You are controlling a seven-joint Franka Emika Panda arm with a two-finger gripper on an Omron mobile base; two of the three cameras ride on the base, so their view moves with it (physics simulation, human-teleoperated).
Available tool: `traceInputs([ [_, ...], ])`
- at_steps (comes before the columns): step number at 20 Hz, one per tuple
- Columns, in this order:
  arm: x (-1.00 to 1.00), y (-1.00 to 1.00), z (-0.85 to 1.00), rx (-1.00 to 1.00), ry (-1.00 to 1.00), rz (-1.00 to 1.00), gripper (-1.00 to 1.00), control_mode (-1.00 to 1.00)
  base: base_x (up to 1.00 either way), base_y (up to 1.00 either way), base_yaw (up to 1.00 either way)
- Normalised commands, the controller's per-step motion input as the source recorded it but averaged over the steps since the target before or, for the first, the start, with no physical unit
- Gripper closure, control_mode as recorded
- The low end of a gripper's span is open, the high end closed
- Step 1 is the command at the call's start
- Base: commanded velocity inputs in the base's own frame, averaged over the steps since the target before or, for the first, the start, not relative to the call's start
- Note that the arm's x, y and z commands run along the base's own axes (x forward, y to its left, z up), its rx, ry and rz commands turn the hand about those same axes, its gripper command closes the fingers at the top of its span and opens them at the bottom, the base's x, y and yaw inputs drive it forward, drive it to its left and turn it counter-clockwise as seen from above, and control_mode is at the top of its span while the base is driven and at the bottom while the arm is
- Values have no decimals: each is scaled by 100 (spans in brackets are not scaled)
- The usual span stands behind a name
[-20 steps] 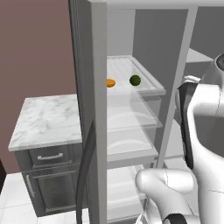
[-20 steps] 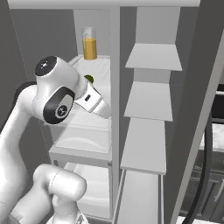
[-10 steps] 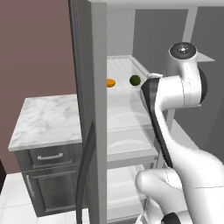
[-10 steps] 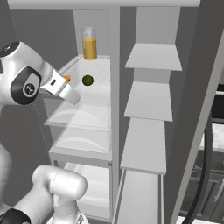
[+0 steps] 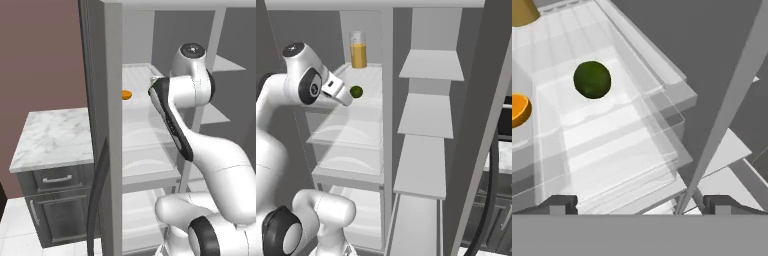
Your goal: Take the orange and lime from the fridge shelf and place them in the freezer drawer to begin freezing them.
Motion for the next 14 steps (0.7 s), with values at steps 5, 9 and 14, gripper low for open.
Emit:
traceInputs([
  [5, 64, 7, -9, 3, 0, 11, -100, -100, 0, 0, 0],
  [9, 57, 5, -9, 0, 1, 1, -100, -100, 0, 0, 0],
  [14, 61, 0, -13, 0, 2, 2, -100, -100, 0, 0, 0],
])
